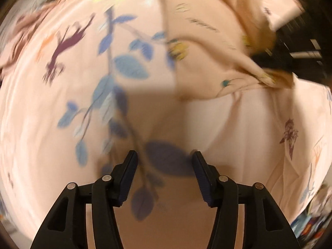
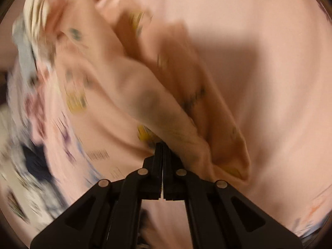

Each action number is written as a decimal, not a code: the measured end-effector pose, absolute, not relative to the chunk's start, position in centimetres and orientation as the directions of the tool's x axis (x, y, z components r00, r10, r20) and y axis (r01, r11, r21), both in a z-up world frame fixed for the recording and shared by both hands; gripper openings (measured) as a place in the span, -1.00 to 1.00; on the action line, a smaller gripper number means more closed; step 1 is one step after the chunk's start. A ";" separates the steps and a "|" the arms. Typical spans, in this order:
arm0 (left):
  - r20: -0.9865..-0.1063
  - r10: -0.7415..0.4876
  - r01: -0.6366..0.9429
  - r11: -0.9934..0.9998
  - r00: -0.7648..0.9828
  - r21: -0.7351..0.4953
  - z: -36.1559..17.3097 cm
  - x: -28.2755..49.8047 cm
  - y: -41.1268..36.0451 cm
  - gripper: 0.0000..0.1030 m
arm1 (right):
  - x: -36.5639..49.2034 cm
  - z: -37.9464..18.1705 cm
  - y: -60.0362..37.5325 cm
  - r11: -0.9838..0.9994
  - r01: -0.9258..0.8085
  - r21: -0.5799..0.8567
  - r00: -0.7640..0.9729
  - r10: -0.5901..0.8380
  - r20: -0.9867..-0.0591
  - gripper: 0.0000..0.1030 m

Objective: Fold small clothes

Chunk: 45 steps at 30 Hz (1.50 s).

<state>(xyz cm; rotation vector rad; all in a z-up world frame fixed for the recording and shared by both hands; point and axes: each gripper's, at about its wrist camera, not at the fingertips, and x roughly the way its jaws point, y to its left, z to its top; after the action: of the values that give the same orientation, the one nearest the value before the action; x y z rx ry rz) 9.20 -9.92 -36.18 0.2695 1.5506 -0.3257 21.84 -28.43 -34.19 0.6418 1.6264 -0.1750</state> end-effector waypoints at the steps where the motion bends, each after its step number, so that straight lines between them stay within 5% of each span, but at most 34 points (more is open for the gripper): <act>1: -0.999 -0.025 0.336 0.941 -0.036 -0.036 -36.1 9.8 -9.5 0.08 | 21.9 -33.9 -27.5 0.865 0.454 0.214 -0.035 0.257 -0.966 -1.00; 4: -0.998 -0.029 0.246 0.968 -0.064 -0.044 -35.1 12.0 -8.6 0.08 | 22.1 -33.2 -25.6 0.905 0.407 0.127 -0.032 0.153 -0.988 -1.00; 12: -0.983 -0.167 0.100 0.982 0.078 -0.159 -29.1 20.5 -8.9 0.08 | 23.8 -33.8 -24.9 0.910 0.397 0.116 -0.076 0.158 -0.984 -1.00; 17: -0.983 -0.181 0.086 0.980 0.036 -0.177 -31.4 21.9 -11.9 0.08 | 23.0 -34.4 -27.3 0.836 0.504 0.217 -0.028 0.267 -0.963 -1.00; 26: -0.947 -0.295 -0.010 0.955 -0.131 -0.296 -37.1 19.3 -15.5 -0.03 | 25.3 -35.6 -27.8 0.877 0.428 0.219 -0.092 0.283 -0.955 -1.00; 45: -0.895 -0.446 -0.037 0.895 -0.018 -0.445 -32.2 21.9 -13.4 -0.04 | 23.0 -36.5 -26.4 0.884 0.395 0.251 -0.047 0.292 -0.955 -1.00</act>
<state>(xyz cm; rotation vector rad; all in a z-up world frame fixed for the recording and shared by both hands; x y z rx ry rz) 21.85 -13.38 -32.16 -0.3885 1.5658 -0.3380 23.03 -26.40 -36.52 0.5401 1.6425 -0.0902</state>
